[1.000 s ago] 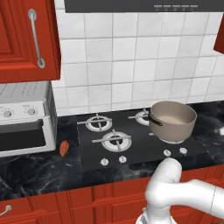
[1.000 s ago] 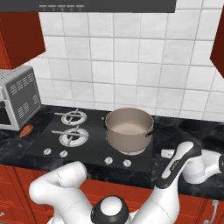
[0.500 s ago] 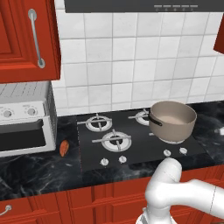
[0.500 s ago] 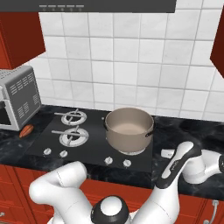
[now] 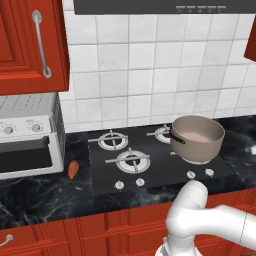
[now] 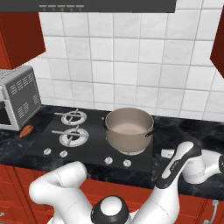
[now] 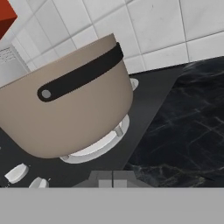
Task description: Turn on the burner for the pot on the stove. Wait thirty seconds for the pot to heat up. Then add the sweet potato to the pot.
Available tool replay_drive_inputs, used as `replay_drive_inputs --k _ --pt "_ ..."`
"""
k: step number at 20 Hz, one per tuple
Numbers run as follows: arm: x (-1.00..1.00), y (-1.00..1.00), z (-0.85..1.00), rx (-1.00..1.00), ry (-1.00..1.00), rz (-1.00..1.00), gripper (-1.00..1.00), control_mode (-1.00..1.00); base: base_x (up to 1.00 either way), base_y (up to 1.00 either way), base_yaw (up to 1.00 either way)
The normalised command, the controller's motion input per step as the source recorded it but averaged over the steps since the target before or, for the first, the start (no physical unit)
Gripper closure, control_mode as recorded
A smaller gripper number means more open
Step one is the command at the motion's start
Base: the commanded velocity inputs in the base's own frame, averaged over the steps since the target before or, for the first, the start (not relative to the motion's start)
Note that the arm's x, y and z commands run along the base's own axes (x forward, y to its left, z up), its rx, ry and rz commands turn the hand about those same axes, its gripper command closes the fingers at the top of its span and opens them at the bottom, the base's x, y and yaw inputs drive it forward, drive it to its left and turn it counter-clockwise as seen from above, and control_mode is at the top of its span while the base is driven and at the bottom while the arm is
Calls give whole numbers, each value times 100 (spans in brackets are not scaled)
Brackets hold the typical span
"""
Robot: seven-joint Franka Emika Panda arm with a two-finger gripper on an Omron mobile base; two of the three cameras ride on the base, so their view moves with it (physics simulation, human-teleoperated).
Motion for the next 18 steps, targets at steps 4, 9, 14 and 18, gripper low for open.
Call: replay_drive_inputs --k 4,9,14,18 --pt "0 0 0 0 0 0 100 -100 0 0 0" --pt "0 0 0 0 0 0 100 -100 0 0 0" --pt "0 0 0 0 0 0 100 -100 0 0 0" --pt "0 0 0 0 0 0 100 -100 0 0 0"
